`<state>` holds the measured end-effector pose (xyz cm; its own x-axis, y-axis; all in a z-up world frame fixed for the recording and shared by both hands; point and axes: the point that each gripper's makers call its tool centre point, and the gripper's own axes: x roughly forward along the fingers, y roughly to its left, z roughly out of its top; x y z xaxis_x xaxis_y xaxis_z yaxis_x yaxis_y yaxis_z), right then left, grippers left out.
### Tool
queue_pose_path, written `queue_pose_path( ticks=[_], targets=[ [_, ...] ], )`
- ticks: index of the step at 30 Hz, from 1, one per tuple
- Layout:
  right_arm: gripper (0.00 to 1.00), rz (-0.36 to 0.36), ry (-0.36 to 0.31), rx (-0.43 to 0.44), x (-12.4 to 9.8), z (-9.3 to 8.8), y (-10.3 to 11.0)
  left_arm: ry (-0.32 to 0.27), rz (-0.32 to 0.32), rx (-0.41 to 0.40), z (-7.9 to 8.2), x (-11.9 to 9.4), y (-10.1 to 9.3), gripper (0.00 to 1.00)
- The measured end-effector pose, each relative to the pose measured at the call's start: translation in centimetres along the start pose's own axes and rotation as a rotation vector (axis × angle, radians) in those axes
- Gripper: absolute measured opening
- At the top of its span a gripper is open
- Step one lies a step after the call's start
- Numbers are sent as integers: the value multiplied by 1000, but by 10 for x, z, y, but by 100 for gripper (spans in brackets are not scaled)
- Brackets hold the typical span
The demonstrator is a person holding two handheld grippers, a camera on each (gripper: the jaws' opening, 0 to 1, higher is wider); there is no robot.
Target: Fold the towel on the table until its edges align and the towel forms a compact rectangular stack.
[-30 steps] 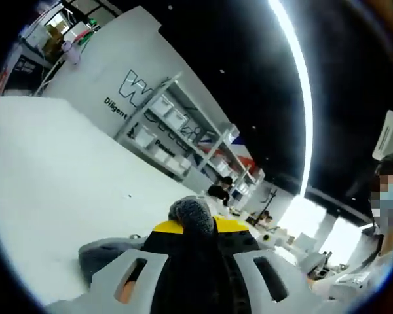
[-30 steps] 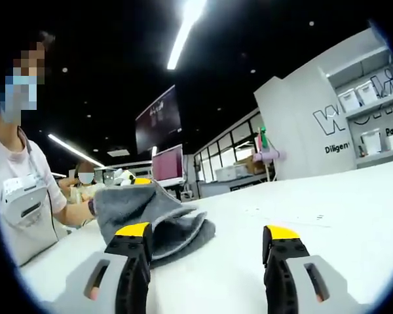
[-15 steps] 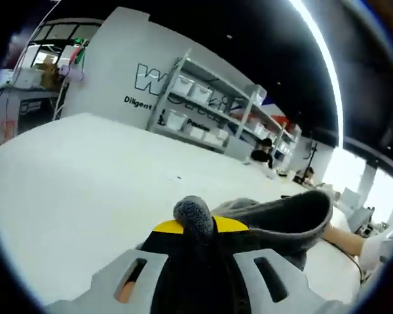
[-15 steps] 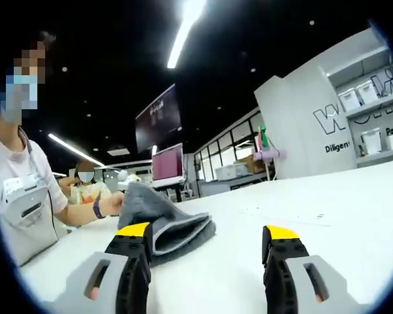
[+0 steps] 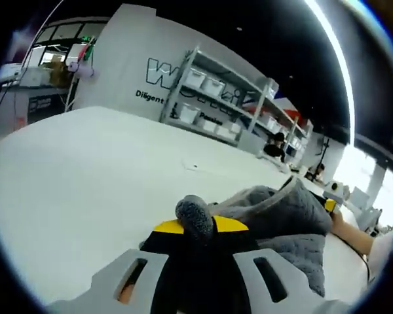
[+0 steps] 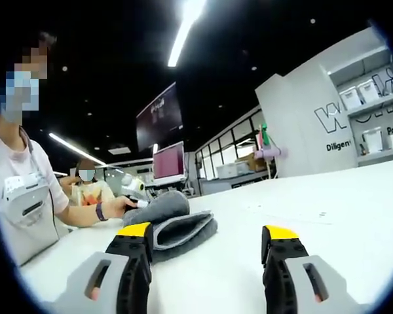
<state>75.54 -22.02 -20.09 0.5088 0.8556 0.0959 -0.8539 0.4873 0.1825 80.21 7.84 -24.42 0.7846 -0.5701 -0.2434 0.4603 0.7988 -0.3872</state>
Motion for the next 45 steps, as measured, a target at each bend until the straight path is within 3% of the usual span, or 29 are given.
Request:
queue_pose_path(
  ticks=[4, 8, 14, 18, 22, 26, 30, 35, 39, 42, 45],
  targets=[
    [64, 13, -1, 9, 1, 0, 1, -34, -32, -61, 0, 0, 2, 12],
    [59, 28, 3, 32, 2, -1, 3, -17, -86, -117, -1, 1, 3, 12],
    [60, 40, -15, 52, 3, 3, 3, -15, -166, -175, -2, 1, 1, 12],
    [61, 50, -40, 80, 14, 6, 3, -22, -213, -198, 0, 2, 2, 12],
    [61, 62, -92, 114, 31, 12, 5, -37, -250, -284, 3, 1, 7, 13],
    [61, 64, -85, 115, 54, 8, 11, -61, -259, -203, 6, -1, 1, 14],
    [61, 69, -72, 110, 77, 3, 15, -106, -301, -200, 12, -8, -4, 16],
    [61, 80, -36, 89, 98, -6, 22, -138, -290, -157, 14, -11, -7, 17],
    [62, 96, -10, 76, 101, -11, 24, -142, -293, -144, 15, -11, -7, 19],
    [64, 116, -59, 90, 95, -2, 28, -146, -278, -145, 16, -12, -3, 22],
    [67, 109, -49, 91, 95, -4, 27, -154, -272, -131, 19, -14, 2, 25]
  ],
)
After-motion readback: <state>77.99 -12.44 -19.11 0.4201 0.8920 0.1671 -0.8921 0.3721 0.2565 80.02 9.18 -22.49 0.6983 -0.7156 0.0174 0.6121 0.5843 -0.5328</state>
